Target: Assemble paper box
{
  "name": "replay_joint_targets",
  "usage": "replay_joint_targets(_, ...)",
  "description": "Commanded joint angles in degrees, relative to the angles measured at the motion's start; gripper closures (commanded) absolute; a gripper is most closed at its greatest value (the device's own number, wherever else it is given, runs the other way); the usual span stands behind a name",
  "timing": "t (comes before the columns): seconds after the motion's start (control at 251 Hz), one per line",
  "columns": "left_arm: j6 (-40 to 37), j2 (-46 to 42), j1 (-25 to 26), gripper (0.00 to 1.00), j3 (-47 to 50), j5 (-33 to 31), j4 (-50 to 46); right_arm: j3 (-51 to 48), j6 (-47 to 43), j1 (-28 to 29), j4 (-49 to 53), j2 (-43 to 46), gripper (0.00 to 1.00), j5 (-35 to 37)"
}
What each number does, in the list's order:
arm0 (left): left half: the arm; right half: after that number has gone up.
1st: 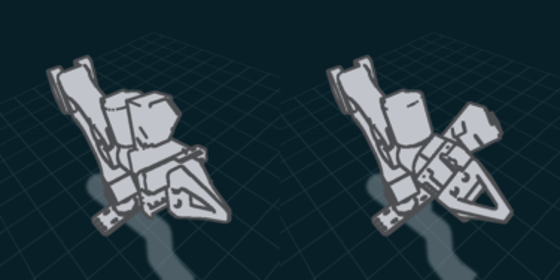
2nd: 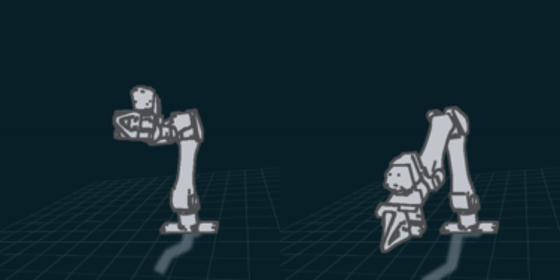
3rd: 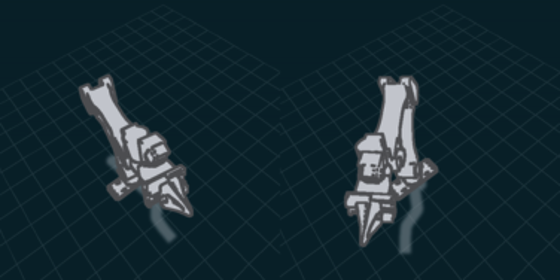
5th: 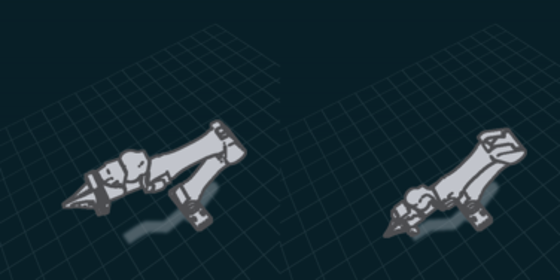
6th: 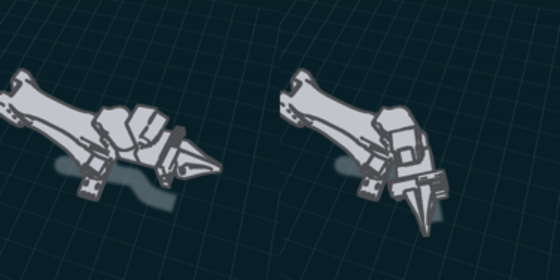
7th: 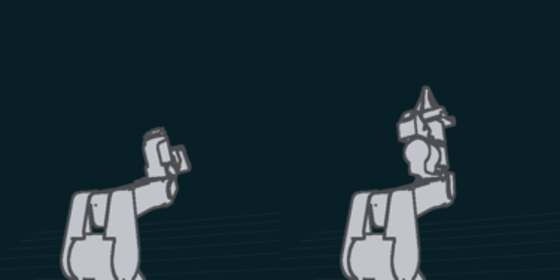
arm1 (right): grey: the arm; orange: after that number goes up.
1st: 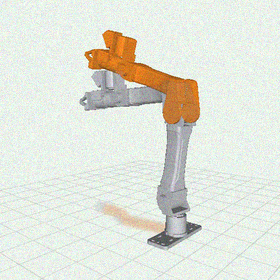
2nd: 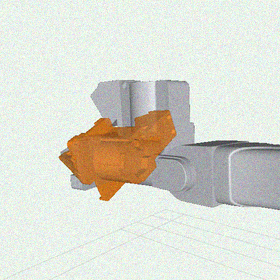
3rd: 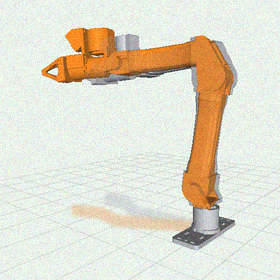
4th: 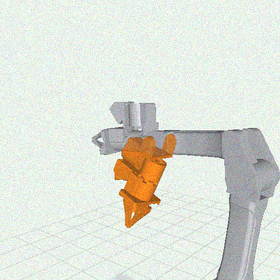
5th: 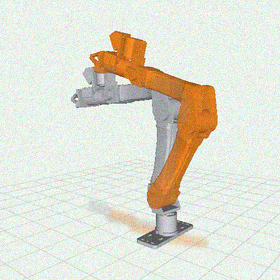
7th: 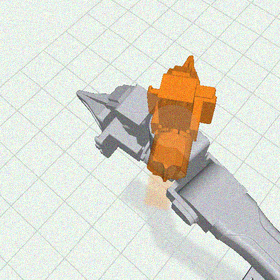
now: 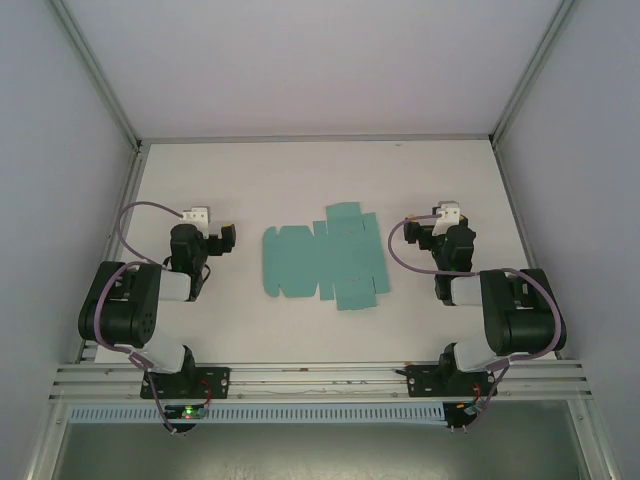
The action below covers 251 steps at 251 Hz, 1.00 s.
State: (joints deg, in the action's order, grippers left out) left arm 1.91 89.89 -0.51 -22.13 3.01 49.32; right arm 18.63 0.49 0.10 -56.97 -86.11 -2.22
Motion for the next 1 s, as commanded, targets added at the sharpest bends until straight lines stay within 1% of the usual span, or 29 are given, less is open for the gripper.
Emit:
replay_joint_targets(0.0,-0.12,-0.52,-0.75,0.00,-0.98,-0.20,-0.06,0.49,0.39,-0.54,-0.69,-0.29,0.01,0.34)
replay_joint_targets(0.634,-0.11,-0.54,-0.81,0.00,-1.03,-0.18,-0.01,0.47,0.39,-0.54,-0.69,-0.21,0.02,0.36)
replay_joint_targets(0.65,-0.13,-0.49,-0.79,0.00,-0.99,-0.19,-0.01,0.47,0.39,-0.54,-0.70,-0.21,0.03,0.30)
replay_joint_targets(0.67,-0.08,-0.44,-0.82,0.00,-1.01,-0.16,-0.01,0.48,0.39,-0.49,-0.69,-0.22,0.07,0.29)
replay_joint_targets(0.706,-0.13,-0.50,-0.79,0.00,-1.01,-0.20,-0.06,0.50,0.17,-0.54,-0.69,-0.25,0.18,0.28)
replay_joint_targets(0.73,-0.13,-0.53,-0.84,0.00,-1.06,-0.19,-0.01,0.50,0.38,-0.54,-0.69,-0.28,0.24,0.34)
replay_joint_targets(0.77,-0.09,-0.50,-0.73,0.00,-1.05,-0.19,-0.01,0.53,0.42,-0.54,-0.67,-0.23,0.27,0.31)
replay_joint_targets(0.854,-0.13,-0.50,-0.80,0.00,-1.01,-0.20,-0.01,0.51,0.39,-0.54,-0.69,-0.23,0.25,0.26)
replay_joint_targets(0.89,-0.10,-0.55,-0.75,0.00,-1.03,-0.19,-0.01,0.52,0.39,-0.54,-0.69,-0.20,0.17,0.37)
replay_joint_targets(0.93,-0.14,-0.50,-0.80,0.00,-1.04,-0.19,-0.01,0.50,0.39,-0.54,-0.69,-0.21,0.02,0.29)
replay_joint_targets(0.998,-0.15,-0.50,-0.76,0.00,-1.00,-0.18,-0.06,0.51,0.39,-0.54,-0.69,-0.18,0.02,0.35)
